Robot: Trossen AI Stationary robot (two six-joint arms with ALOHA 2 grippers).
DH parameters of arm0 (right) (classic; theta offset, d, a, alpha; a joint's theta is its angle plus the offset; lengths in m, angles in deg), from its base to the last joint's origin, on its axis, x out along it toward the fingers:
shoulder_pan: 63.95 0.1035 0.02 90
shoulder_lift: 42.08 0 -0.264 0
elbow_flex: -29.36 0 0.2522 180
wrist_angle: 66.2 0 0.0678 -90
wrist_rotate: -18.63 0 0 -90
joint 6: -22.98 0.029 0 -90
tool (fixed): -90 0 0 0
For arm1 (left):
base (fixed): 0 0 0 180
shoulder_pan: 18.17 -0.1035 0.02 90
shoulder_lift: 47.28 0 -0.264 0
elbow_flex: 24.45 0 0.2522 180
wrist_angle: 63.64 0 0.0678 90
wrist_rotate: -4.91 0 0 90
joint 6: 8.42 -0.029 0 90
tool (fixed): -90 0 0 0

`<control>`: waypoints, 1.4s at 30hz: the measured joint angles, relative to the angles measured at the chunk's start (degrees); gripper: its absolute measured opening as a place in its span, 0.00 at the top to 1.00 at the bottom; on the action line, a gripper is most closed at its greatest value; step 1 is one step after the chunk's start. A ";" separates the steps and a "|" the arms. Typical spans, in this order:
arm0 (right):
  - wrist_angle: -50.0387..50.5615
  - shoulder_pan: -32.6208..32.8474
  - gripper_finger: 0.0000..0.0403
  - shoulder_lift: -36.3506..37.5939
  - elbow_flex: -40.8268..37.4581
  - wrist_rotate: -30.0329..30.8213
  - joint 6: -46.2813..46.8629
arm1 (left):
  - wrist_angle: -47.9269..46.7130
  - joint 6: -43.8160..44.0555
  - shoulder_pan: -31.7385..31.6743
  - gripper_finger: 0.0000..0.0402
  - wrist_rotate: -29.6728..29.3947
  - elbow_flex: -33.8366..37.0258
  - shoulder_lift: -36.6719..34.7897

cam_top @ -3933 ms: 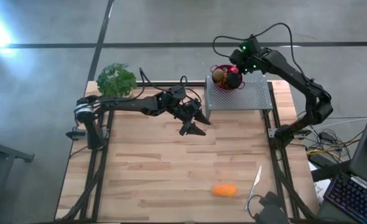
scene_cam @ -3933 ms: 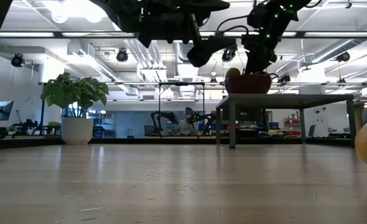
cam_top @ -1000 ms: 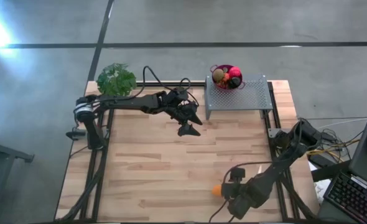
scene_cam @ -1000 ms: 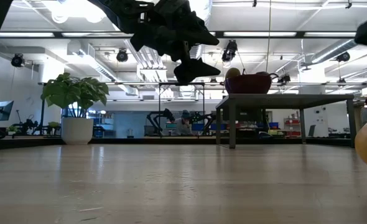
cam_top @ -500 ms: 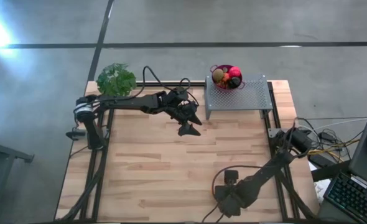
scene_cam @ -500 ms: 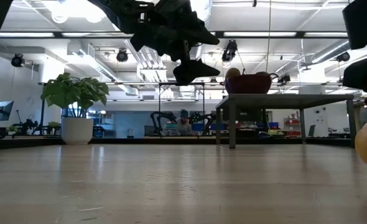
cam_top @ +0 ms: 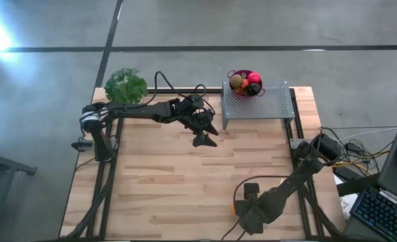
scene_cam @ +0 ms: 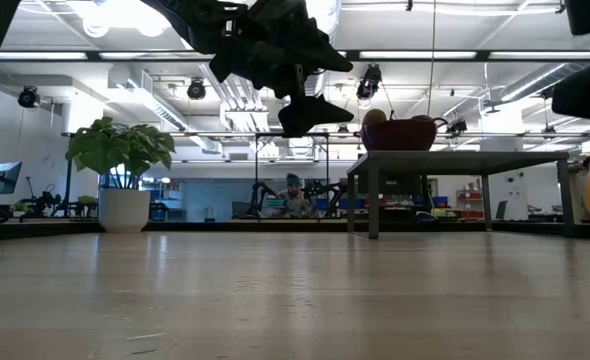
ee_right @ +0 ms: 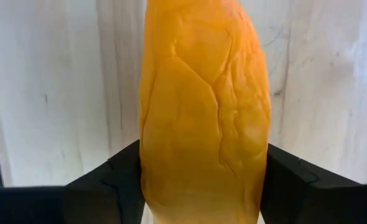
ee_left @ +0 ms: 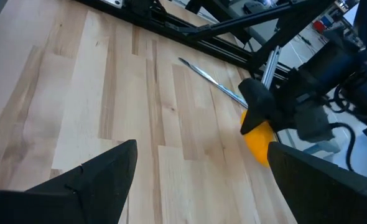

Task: Pick & Place Fruit
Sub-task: Put the mango into the violet strainer bowl on the shelf

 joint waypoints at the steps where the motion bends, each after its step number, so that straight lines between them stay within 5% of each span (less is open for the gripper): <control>1: 0.28 -0.01 0.46 0.45 0.00 0.02 -0.02 | -0.01 0.01 0.00 0.09 -0.01 0.00 0.00; 11: 10.47 -0.17 0.40 8.43 -0.03 3.76 2.59 | -0.03 0.00 0.00 0.09 0.00 0.00 0.00; 23: 20.51 -4.45 0.42 25.46 -0.20 19.03 2.43 | 0.01 -0.10 0.00 0.09 -0.04 0.00 0.00; 29: 20.78 -12.04 0.39 35.59 -0.28 27.06 2.69 | 0.10 -0.40 0.00 0.09 -0.02 0.00 0.00; 42: 16.91 -36.02 0.41 49.24 1.89 24.55 -0.77 | 0.19 -1.17 0.00 0.09 -0.04 0.00 0.00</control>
